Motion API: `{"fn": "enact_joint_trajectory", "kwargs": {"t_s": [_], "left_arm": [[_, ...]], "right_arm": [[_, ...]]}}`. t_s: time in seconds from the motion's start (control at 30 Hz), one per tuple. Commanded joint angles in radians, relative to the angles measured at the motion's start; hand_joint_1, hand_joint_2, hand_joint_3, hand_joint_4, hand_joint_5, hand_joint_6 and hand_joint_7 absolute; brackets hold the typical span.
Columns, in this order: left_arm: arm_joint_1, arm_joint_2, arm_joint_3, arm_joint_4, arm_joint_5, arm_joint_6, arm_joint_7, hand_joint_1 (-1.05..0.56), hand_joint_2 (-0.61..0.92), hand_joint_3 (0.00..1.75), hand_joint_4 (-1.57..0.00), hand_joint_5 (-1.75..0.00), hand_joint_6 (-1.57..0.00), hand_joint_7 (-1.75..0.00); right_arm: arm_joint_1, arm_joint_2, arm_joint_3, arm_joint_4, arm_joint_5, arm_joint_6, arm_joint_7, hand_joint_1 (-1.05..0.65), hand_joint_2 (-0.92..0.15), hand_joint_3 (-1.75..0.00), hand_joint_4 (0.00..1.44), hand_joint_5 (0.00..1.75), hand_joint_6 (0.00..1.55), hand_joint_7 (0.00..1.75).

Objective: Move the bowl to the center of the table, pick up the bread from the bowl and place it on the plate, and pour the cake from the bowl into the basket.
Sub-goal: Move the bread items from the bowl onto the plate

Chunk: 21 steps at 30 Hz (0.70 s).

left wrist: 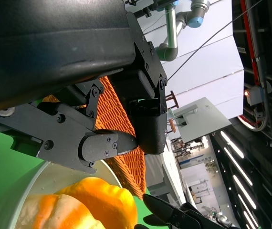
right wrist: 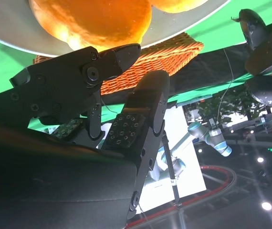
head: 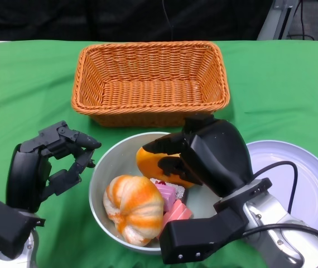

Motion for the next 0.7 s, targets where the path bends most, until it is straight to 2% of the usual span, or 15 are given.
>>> {"fn": "enact_joint_trajectory", "kwargs": {"t_s": [0.03,0.1,0.27,0.37,0.7], "left_arm": [[0.009,0.020,0.001,0.007,0.000,-0.014,-0.002,-0.15,0.78,0.59,-0.83,-1.44,-0.90,-0.98],[0.008,0.021,0.000,0.009,0.008,-0.018,0.007,-0.15,0.78,0.59,-0.83,-1.45,-0.90,-0.98],[0.006,0.021,0.002,0.011,0.012,-0.020,0.012,-0.16,0.78,0.60,-0.85,-1.45,-0.90,-1.01],[0.004,0.023,0.003,0.015,0.010,-0.019,0.008,-0.17,0.79,0.59,-0.84,-1.46,-0.88,-1.02],[0.007,0.014,0.003,0.008,-0.005,-0.016,-0.003,-0.16,0.81,0.53,-0.84,-1.52,-0.87,-1.06]], "right_arm": [[0.014,-0.006,-0.008,-0.024,-0.008,0.028,0.016,-0.27,-0.81,-0.01,0.83,0.90,1.16,0.01],[0.018,-0.003,-0.005,-0.033,-0.013,0.045,0.034,-0.29,-0.83,-0.01,0.82,0.79,1.11,0.00],[0.024,-0.003,0.010,-0.065,-0.056,0.112,0.102,-0.35,-0.86,0.00,0.78,0.36,0.85,0.00],[0.027,-0.001,0.023,-0.092,-0.090,0.171,0.161,-0.39,-0.86,0.00,0.73,0.22,0.76,0.00],[0.020,0.021,0.066,-0.100,-0.172,0.297,0.229,-0.45,-0.86,-0.01,0.65,0.09,0.64,0.00]]}}
